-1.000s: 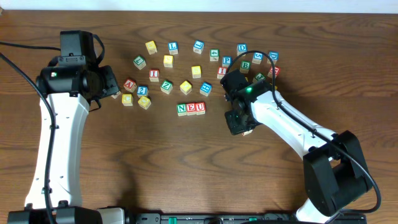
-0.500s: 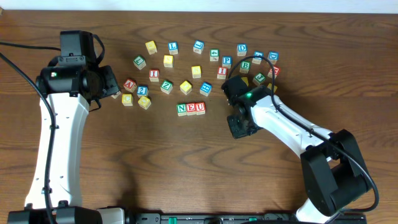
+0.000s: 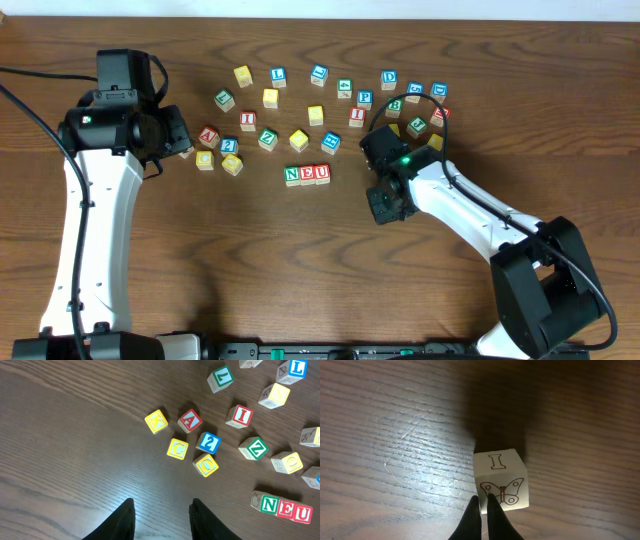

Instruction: Spell out NEURIPS

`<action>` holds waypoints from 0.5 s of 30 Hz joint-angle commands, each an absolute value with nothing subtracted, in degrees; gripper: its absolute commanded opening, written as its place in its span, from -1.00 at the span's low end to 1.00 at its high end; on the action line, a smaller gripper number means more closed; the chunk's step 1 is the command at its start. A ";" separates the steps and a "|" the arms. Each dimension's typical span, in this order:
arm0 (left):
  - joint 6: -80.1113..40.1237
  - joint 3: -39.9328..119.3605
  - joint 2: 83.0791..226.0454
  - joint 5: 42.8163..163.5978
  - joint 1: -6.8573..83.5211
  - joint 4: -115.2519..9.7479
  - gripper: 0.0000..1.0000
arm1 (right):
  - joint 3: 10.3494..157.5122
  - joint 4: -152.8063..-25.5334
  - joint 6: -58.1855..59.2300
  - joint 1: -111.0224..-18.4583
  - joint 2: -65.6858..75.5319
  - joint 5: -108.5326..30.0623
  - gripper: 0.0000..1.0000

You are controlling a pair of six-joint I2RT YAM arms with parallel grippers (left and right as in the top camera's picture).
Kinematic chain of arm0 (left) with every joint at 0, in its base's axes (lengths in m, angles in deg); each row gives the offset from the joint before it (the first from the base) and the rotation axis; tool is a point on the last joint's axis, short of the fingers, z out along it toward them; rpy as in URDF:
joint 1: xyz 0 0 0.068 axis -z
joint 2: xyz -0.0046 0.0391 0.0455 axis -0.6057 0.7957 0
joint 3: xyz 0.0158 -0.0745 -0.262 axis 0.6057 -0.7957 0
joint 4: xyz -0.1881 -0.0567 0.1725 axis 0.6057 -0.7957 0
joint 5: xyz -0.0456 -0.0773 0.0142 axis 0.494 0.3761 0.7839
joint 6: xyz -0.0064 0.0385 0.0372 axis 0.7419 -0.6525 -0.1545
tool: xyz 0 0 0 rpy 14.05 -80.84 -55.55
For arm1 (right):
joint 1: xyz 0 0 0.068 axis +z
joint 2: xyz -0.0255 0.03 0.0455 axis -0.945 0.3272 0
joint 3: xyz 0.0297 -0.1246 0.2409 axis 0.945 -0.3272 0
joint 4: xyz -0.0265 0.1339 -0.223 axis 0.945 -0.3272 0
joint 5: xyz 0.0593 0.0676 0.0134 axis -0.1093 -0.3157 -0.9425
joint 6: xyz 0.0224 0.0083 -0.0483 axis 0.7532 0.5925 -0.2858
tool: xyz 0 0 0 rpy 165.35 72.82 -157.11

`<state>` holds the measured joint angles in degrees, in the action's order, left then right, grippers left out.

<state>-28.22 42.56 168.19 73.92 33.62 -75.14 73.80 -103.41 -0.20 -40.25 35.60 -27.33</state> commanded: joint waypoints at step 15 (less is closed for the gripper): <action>-29.43 42.66 167.91 73.42 33.45 -75.34 -0.29 | 72.03 -99.21 1.40 -33.74 38.40 -31.25 -0.98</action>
